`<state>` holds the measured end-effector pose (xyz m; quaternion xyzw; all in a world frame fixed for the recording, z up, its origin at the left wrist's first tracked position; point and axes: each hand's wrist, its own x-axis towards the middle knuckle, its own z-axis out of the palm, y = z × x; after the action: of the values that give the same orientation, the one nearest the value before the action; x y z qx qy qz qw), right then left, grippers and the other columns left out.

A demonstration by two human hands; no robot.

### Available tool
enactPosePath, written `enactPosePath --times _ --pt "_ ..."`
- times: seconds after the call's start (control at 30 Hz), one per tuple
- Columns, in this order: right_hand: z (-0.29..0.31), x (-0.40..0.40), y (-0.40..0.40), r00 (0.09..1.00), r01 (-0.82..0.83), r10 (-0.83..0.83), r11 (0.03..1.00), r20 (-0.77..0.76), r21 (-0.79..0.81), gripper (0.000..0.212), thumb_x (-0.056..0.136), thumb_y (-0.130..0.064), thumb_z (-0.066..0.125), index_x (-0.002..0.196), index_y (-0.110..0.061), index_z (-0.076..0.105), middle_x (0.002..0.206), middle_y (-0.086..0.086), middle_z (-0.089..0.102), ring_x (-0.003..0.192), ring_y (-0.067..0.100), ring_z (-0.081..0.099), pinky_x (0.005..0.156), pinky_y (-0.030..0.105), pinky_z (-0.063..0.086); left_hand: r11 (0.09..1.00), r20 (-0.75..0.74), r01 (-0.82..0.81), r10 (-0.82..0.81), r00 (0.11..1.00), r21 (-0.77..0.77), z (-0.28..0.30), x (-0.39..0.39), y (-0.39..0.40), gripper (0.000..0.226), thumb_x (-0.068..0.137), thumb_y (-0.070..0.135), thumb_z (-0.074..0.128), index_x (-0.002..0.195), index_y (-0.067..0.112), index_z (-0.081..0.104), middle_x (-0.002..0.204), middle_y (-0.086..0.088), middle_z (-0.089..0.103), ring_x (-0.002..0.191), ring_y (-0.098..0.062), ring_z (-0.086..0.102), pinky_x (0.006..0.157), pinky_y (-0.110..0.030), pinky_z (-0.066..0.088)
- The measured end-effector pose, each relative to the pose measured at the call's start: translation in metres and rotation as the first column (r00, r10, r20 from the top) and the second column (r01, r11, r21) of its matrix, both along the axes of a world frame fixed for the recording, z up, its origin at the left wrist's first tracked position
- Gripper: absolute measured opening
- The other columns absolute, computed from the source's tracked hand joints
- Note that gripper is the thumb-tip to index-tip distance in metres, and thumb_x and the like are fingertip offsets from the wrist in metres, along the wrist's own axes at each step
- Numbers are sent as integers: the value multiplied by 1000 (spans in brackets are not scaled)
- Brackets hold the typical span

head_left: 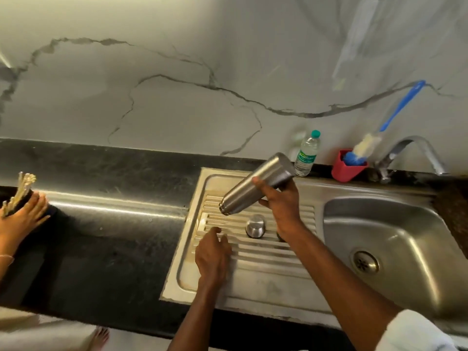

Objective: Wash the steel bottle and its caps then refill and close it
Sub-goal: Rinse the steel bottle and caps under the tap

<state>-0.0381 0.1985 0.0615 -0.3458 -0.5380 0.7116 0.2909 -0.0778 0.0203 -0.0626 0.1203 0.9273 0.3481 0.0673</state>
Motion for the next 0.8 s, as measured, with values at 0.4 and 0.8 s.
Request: enactPosePath --times 0.4,0.8 --pt "-33 139 116 911 371 -410 773 41 -514 60 79 -38 85 132 -23 62 122 10 69 98 29 68 57 32 58 608 629 -297 -453 632 736 67 60 153 40 99 33 68 133 13 61 123 -15 76 111 -40 74 97 -49 58" --pt "-102 254 223 740 452 -286 882 608 -135 83 61 -77 79 109 -11 67 94 12 74 72 27 71 61 36 57 820 419 57 -349 838 569 74 137 314 51 67 34 99 109 32 71 99 6 79 92 -13 76 87 -42 64"
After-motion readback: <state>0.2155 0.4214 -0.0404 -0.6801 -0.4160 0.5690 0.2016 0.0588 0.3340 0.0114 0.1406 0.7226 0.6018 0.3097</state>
